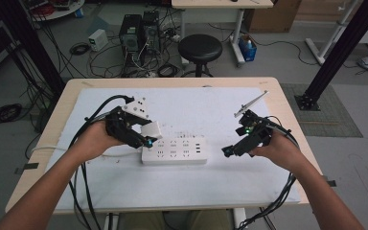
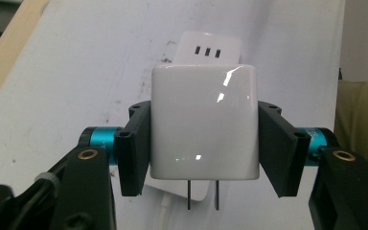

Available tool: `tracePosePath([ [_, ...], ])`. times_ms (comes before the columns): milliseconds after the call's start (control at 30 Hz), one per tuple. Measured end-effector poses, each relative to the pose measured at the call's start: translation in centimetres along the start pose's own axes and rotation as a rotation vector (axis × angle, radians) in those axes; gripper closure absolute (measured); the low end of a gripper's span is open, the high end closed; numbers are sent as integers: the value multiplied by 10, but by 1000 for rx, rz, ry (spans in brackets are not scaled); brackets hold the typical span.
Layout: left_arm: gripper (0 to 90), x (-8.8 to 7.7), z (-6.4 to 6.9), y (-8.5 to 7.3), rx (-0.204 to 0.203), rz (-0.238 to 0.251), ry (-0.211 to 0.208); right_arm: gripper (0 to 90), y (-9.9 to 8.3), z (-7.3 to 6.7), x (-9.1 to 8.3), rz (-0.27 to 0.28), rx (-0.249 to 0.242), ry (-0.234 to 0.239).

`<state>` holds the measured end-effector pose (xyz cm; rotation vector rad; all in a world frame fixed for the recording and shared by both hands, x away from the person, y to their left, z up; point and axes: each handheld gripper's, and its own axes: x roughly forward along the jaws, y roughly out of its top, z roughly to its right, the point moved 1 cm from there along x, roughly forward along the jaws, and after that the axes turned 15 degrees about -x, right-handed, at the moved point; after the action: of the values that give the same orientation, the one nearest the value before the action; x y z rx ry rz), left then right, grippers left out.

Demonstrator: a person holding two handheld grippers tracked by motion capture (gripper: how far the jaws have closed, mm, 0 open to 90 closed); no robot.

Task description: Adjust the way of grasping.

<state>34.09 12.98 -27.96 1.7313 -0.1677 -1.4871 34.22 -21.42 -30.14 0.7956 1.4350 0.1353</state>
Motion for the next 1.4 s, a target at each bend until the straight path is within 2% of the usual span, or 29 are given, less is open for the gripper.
tracePosePath([
  [100,424,1,2,1,17,9,-9,18,3,-1,0,54,25,14],
  [167,424,3,3,2,23,18,-16,20,6,-3,2,114,78,42],
  [200,424,4,4,2,22,26,-20,20,6,-3,2,114,78,42],
  [233,424,5,4,2,25,26,-21,20,8,-5,5,136,110,71],
  [433,424,16,10,2,55,34,-48,20,12,-10,15,158,144,121],
  [633,424,27,17,5,71,64,-68,20,20,-14,23,196,179,162],
  [667,424,29,18,6,84,65,-71,20,23,-15,26,217,208,186],
  [700,424,31,20,7,89,70,-76,20,23,-15,26,217,208,186],
  [767,423,35,23,9,101,78,-79,20,26,-15,30,248,258,221],
  [867,424,41,27,11,107,90,-87,20,27,-15,33,252,268,222],
  [900,423,43,27,12,110,91,-90,20,28,-15,37,260,285,240],
  [1067,423,52,34,19,139,99,-110,29,31,-15,44,271,320,273],
  [1233,424,60,40,23,172,98,-123,40,33,-16,52,264,354,294],
  [1400,424,66,44,26,187,100,-124,61,34,-14,56,270,397,318],
])
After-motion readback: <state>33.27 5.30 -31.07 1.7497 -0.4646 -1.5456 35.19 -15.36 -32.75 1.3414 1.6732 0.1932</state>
